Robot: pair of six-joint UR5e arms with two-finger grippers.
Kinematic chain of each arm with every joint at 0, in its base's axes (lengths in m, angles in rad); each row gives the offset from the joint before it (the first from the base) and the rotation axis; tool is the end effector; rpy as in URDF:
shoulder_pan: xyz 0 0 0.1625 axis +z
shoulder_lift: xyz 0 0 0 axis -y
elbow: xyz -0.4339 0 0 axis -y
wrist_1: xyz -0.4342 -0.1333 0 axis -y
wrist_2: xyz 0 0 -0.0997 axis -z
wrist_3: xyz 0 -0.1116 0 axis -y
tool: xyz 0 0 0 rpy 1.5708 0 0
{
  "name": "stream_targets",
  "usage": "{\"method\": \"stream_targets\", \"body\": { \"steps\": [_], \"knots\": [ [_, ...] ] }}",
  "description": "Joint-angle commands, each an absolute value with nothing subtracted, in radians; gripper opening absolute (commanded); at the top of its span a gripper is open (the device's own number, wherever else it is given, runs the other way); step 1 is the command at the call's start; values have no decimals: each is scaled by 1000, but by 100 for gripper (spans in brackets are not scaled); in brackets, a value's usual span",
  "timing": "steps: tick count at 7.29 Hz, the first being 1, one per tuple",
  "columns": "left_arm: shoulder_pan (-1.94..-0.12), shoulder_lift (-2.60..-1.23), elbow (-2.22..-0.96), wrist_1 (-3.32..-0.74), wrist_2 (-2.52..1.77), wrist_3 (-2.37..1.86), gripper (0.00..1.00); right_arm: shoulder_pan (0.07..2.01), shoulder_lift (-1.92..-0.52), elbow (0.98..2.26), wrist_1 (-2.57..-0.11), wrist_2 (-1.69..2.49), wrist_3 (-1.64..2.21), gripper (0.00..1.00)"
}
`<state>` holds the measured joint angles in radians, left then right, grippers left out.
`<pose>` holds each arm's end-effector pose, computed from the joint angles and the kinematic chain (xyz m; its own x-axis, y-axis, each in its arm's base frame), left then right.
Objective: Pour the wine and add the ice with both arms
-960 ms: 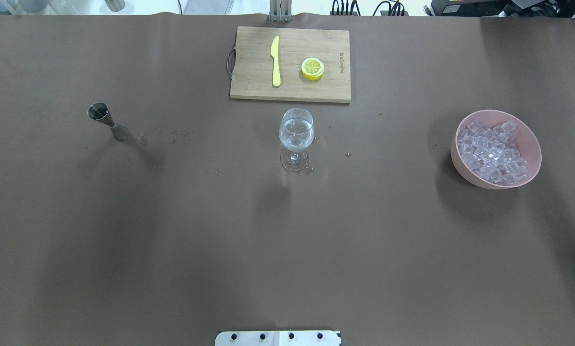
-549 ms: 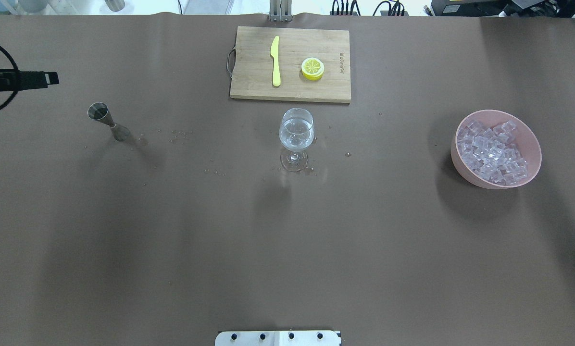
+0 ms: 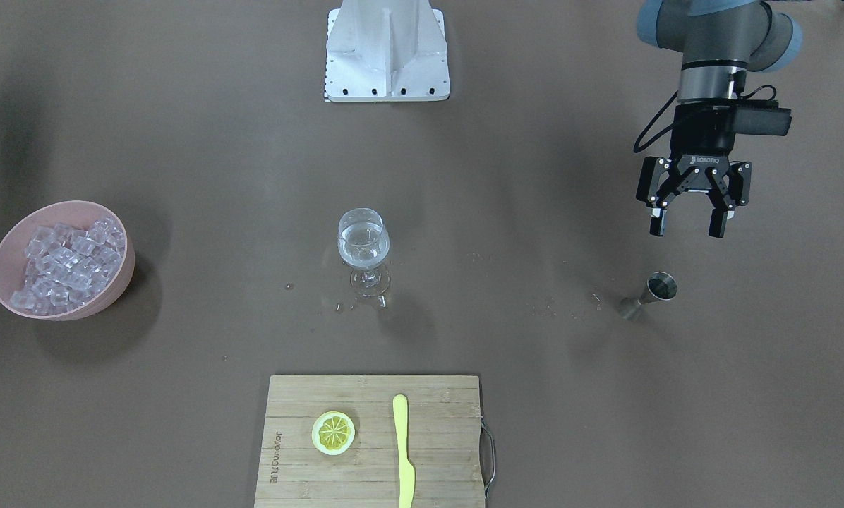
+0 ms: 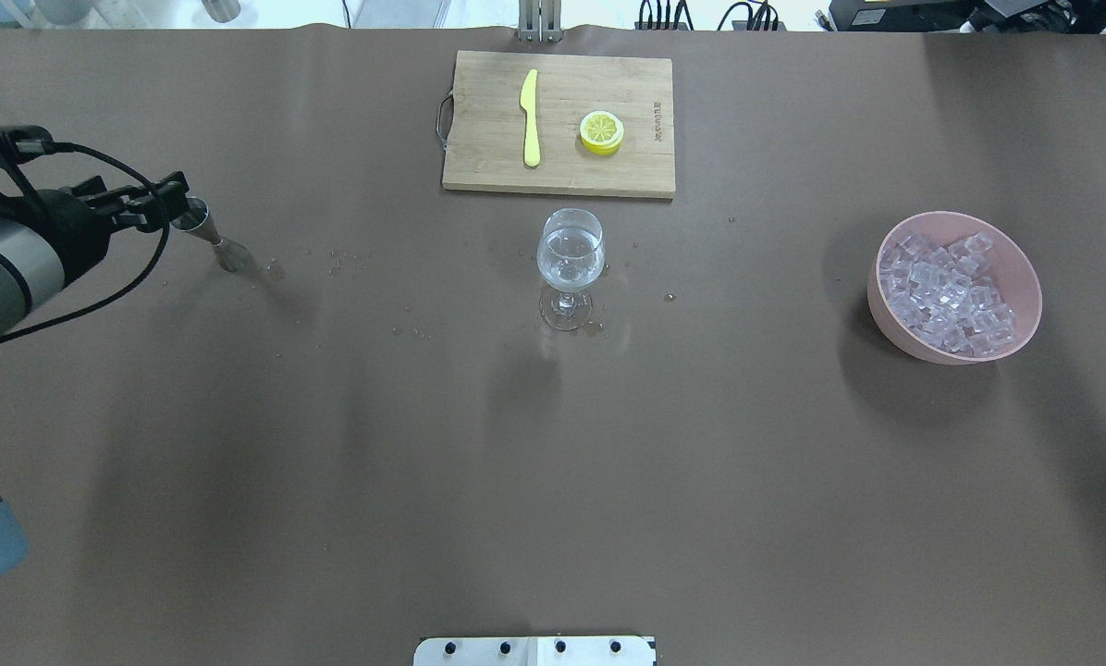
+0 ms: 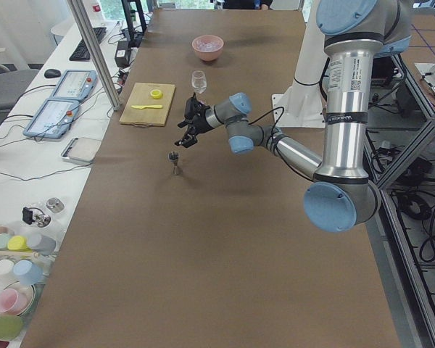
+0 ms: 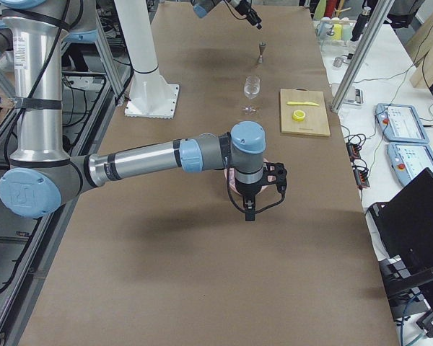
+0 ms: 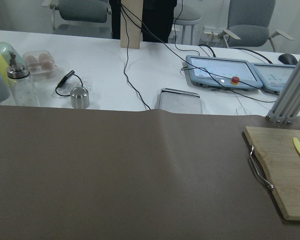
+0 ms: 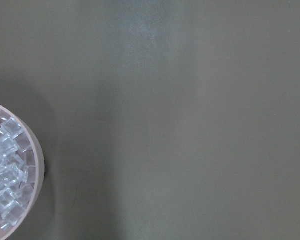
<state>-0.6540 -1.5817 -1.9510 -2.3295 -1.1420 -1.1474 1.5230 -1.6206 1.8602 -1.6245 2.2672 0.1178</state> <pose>0.3189 -0.4708 0.3813 0.6468 -0.0250 -0.7623 0.6458 0.5497 0.5299 0.0371 -0.5164 0.5585 0.7609 -0.0386 0.6478 -0.0428 0.9931 0.1095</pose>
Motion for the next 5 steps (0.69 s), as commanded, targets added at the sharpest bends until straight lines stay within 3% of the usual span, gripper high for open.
{"method": "stream_targets", "body": {
  "steps": [1,5],
  "knots": [
    [-591,-1627,-1866,-2309,-961,-1237,95,1523,-1621,1855,-1624,2267,118,100],
    [-581,-1680,-1734,-2325,-839,-1327,95,1523,-1621,1848,-1624,2267,118,100]
  ]
}}
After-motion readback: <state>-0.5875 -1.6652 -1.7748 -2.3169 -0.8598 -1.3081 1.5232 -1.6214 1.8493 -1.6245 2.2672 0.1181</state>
